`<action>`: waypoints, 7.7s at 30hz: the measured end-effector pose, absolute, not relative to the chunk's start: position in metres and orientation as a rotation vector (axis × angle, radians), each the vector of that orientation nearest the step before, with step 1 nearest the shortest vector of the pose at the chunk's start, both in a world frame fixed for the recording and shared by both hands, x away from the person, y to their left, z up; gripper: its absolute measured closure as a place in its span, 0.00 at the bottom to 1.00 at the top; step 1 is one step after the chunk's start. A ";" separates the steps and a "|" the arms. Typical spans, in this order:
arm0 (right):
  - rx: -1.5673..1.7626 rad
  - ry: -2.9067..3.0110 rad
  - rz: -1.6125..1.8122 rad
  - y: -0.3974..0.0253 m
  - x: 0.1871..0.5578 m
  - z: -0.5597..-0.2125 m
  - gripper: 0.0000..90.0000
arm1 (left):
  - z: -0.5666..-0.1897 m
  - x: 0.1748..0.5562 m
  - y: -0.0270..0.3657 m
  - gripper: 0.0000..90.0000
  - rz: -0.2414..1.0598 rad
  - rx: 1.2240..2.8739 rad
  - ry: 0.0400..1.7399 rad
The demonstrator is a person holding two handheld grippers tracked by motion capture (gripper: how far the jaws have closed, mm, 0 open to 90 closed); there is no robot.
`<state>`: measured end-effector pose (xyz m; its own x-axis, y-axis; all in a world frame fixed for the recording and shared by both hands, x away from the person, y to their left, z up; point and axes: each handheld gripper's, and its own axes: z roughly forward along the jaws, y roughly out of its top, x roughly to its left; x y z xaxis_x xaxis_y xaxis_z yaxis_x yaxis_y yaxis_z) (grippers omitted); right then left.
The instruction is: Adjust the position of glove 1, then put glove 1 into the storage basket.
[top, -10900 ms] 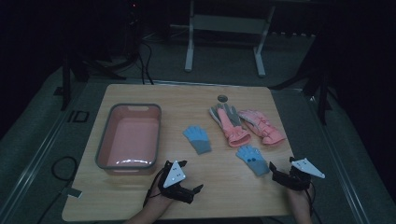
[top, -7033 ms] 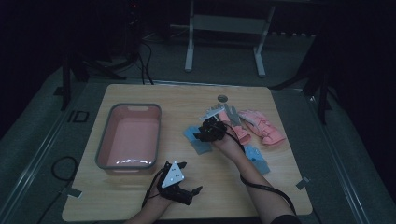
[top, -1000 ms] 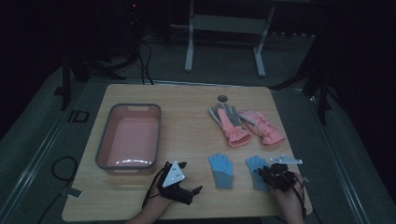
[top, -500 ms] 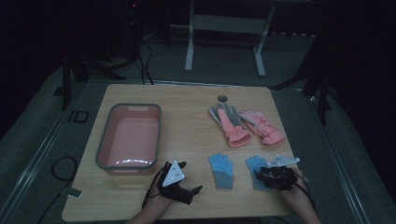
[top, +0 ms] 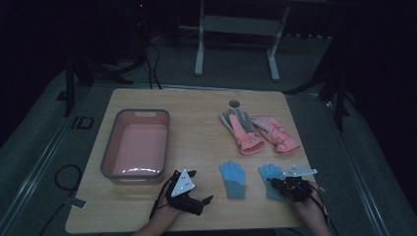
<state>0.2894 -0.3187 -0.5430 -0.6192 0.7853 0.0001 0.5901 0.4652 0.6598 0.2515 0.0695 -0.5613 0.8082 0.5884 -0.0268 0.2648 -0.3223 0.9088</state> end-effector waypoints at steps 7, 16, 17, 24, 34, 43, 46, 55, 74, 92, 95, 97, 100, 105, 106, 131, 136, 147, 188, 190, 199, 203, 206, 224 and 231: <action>1.161 2.353 0.960 -0.316 0.287 -0.516 0.96 | -0.561 0.251 0.069 0.00 0.376 1.916 0.641; 1.054 2.308 1.061 -0.302 0.288 -0.465 0.96 | -0.561 0.251 0.069 0.00 0.377 1.920 0.637; 1.038 2.307 1.069 -0.299 0.288 -0.461 0.96 | -0.561 0.251 0.069 0.00 0.377 1.920 0.637; 0.960 2.304 1.118 -0.279 0.287 -0.438 0.96 | -0.561 0.251 0.069 0.00 0.379 1.919 0.635; 0.864 2.359 1.176 -0.243 0.288 -0.431 0.96 | -0.561 0.251 0.069 0.00 0.375 1.921 0.636; 0.814 2.421 1.183 -0.216 0.291 -0.443 0.96 | -0.561 0.251 0.069 0.00 0.378 1.922 0.630; 0.816 2.447 1.174 -0.210 0.293 -0.450 0.96 | -0.561 0.251 0.069 0.00 0.379 1.925 0.629; 0.868 2.513 1.122 -0.202 0.300 -0.484 0.96 | -0.561 0.251 0.069 0.00 0.379 1.927 0.625; 0.972 2.550 1.044 -0.201 0.301 -0.525 0.95 | -0.561 0.251 0.068 0.00 0.381 1.930 0.625; 0.981 2.633 1.042 -0.198 0.307 -0.536 0.72 | -0.561 0.250 0.064 0.00 0.417 1.954 0.629; 0.960 2.610 1.081 -0.199 0.304 -0.529 0.60 | -0.561 0.249 0.062 0.00 0.443 1.950 0.645; 0.952 2.591 1.108 -0.201 0.302 -0.523 0.50 | -0.561 0.249 0.062 0.00 0.445 1.938 0.614; 0.971 2.581 1.191 -0.209 0.303 -0.515 0.32 | -0.561 0.246 0.058 0.00 0.477 1.937 0.555; 1.000 2.575 1.228 -0.220 0.306 -0.512 0.19 | -0.556 0.248 0.051 0.00 0.401 1.948 0.515; 1.001 2.563 1.246 -0.227 0.308 -0.513 0.19 | -0.554 0.248 0.050 0.00 0.363 1.949 0.519; 1.180 2.534 1.188 -0.228 0.344 -0.527 0.40 | -0.551 0.274 -0.027 0.47 0.326 2.265 -0.023; 1.174 2.553 1.143 -0.222 0.343 -0.535 0.37 | -0.556 0.276 -0.026 0.61 0.371 2.297 -0.005; 1.118 2.552 1.061 -0.212 0.338 -0.549 0.34 | -0.559 0.276 -0.023 0.74 0.385 2.295 0.018; 0.982 2.562 1.351 -0.176 0.361 -0.476 0.88 | -0.473 0.311 0.024 0.87 0.328 2.325 0.091; 0.966 2.564 1.353 -0.171 0.363 -0.471 0.88 | -0.469 0.311 0.028 0.87 0.343 2.332 0.089; 0.932 2.569 1.382 -0.151 0.372 -0.458 0.88 | -0.454 0.313 0.046 0.87 0.387 2.341 0.096; 0.912 2.583 1.383 -0.141 0.375 -0.455 0.88 | -0.449 0.313 0.055 0.87 0.403 2.358 0.099; 0.900 2.588 1.388 -0.131 0.377 -0.453 0.88 | -0.447 0.314 0.063 0.87 0.408 2.363 0.111; 0.820 2.618 1.417 -0.077 0.392 -0.439 0.89 | -0.431 0.318 0.109 0.87 0.462 2.407 0.165; 0.786 2.623 1.445 -0.059 0.397 -0.432 0.89 | -0.422 0.319 0.126 0.87 0.485 2.411 0.185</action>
<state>0.3969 -0.0587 -0.4318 -0.8701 0.4512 0.1983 0.4087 0.4356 0.8020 0.3190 0.1258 -0.4225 0.9212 0.2536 0.2952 0.0077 -0.7702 0.6378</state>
